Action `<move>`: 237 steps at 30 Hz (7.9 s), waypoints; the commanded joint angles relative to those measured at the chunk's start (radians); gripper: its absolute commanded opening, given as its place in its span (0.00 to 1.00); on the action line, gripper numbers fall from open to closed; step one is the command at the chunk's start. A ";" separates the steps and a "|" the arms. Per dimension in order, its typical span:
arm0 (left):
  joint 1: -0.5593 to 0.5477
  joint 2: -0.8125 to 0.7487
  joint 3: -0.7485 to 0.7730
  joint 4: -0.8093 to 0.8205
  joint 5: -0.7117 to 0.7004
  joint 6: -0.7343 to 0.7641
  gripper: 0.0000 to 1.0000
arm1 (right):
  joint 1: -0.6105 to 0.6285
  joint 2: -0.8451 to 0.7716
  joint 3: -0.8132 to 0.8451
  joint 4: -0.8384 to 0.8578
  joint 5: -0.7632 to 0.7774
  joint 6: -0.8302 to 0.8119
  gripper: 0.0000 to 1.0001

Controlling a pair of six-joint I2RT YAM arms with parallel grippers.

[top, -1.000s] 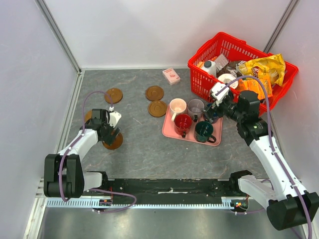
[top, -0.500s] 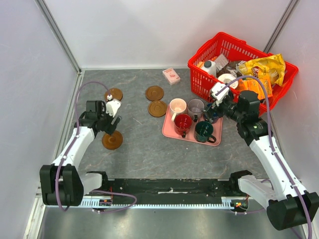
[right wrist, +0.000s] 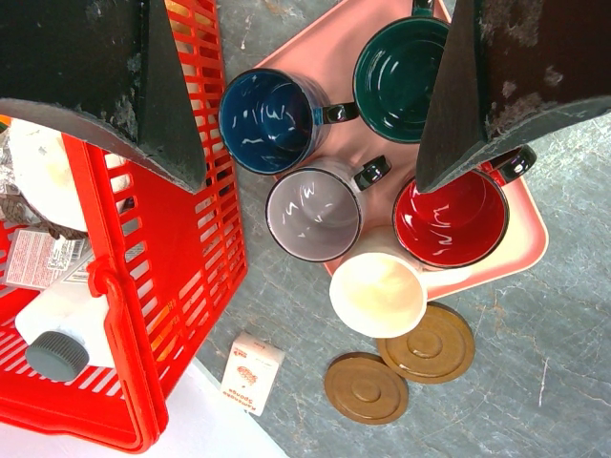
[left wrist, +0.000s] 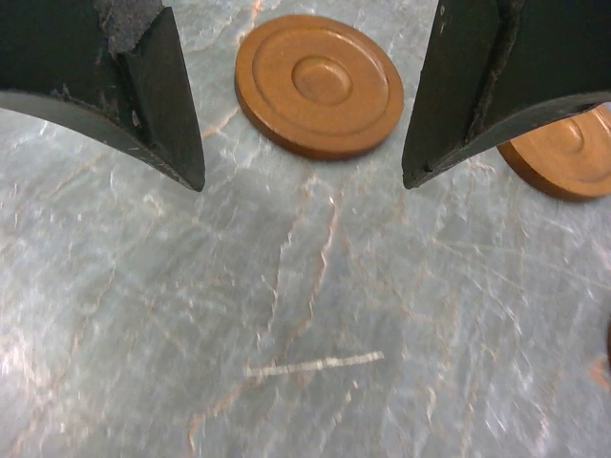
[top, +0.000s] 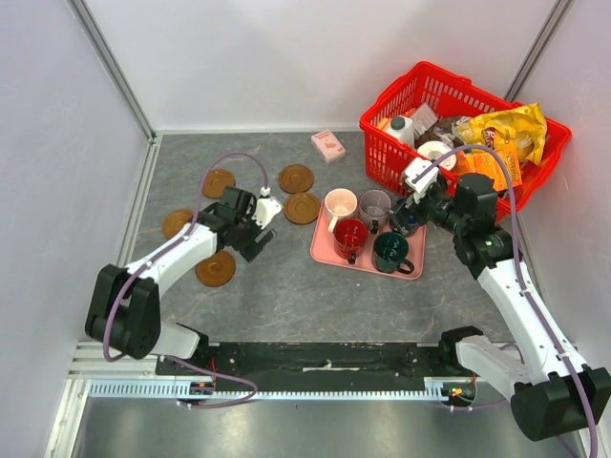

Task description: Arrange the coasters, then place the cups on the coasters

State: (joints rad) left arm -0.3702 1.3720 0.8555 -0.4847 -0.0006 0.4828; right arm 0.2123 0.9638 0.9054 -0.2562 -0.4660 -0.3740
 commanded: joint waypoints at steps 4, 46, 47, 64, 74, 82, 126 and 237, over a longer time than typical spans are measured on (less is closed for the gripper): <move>-0.045 0.120 0.161 0.029 -0.067 -0.078 0.90 | -0.001 -0.008 0.023 0.017 0.001 0.009 0.98; -0.107 0.159 0.053 0.132 -0.162 -0.056 0.90 | -0.002 0.004 0.021 0.017 0.004 0.001 0.98; -0.108 0.156 0.050 0.133 -0.164 -0.055 0.90 | -0.002 0.004 0.020 0.015 0.003 0.001 0.98; -0.085 0.096 -0.026 0.146 -0.203 -0.023 0.91 | -0.004 -0.008 0.021 0.015 0.001 0.004 0.98; -0.062 0.176 0.085 0.150 -0.157 -0.039 0.91 | -0.004 -0.007 0.021 0.015 -0.002 0.007 0.98; -0.062 0.360 0.336 0.150 -0.177 -0.069 0.90 | -0.002 0.006 0.021 0.015 0.009 0.003 0.98; -0.141 0.521 0.317 0.083 -0.161 -0.089 0.90 | -0.002 0.012 0.020 0.011 0.018 -0.017 0.98; -0.084 0.545 0.649 0.150 -0.283 -0.173 0.90 | -0.097 0.084 0.003 0.063 -0.036 0.075 0.98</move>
State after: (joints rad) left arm -0.4473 1.8423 1.4212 -0.3279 -0.2142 0.3668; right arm 0.1200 1.0344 0.9054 -0.2264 -0.5068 -0.3035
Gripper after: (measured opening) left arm 0.904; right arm 0.982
